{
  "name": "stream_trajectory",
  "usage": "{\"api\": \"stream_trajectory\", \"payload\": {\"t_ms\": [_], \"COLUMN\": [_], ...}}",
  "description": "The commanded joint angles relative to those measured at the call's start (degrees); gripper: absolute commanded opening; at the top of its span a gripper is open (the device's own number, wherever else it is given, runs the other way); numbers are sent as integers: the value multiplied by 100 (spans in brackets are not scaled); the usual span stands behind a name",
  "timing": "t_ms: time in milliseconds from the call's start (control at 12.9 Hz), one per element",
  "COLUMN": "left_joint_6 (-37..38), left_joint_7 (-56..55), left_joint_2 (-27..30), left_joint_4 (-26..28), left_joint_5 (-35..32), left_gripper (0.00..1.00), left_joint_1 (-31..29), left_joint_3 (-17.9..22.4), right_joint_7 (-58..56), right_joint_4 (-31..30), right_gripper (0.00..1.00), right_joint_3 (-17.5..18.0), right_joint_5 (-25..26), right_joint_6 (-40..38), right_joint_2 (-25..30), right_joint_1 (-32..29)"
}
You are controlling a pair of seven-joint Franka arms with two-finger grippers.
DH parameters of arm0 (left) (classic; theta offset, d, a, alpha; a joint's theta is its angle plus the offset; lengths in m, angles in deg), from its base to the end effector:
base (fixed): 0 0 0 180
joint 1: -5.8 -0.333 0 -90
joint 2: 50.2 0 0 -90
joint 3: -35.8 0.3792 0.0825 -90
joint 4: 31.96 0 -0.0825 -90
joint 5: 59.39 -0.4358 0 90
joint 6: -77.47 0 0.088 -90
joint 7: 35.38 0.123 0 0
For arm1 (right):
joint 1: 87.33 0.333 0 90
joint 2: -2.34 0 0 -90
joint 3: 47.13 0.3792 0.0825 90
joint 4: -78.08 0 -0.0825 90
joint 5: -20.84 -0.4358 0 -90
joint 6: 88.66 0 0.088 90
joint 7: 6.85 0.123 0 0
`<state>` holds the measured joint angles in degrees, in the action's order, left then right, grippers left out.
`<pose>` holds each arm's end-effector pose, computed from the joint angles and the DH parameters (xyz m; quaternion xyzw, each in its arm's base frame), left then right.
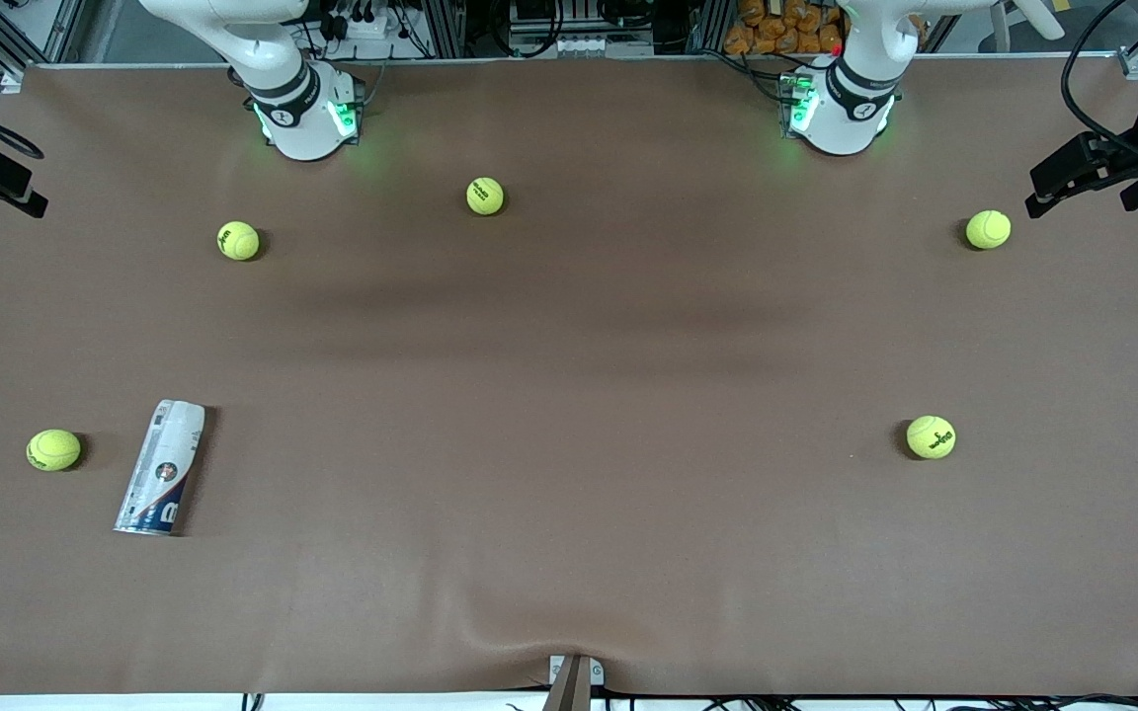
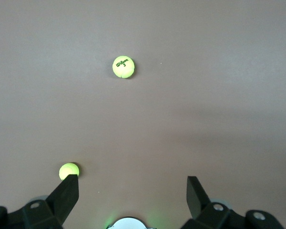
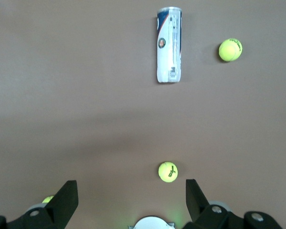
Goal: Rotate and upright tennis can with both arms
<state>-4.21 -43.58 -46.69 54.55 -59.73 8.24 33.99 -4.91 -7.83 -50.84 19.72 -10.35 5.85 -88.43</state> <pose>0.5652 -0.0419 0.7265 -0.9993 -0.0349 0.0110 0.0051 0.5574 -0.0457 0.7270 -0.9977 0.0571 0.0354 0.0125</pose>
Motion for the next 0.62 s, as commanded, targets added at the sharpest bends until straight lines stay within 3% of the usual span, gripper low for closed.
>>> {"api": "stream_trajectory", "payload": {"t_ms": [0, 544], "left_joint_6": [64, 64], "left_joint_7": [126, 117], "left_joint_2": [-62, -71], "left_joint_4": [-142, -142], "left_joint_5": [7, 7], "left_gripper": [100, 100], "left_joint_1": [-33, 2], "left_joint_3": [-21, -21], "right_joint_7": [-80, -80], "right_joint_4": [197, 153], "right_gripper": [100, 100], "right_joint_3": [-59, -59], "right_joint_5": [121, 121], "right_joint_6": [-202, -176], "right_joint_2": [-96, -105], "right_joint_1": [48, 39]}}
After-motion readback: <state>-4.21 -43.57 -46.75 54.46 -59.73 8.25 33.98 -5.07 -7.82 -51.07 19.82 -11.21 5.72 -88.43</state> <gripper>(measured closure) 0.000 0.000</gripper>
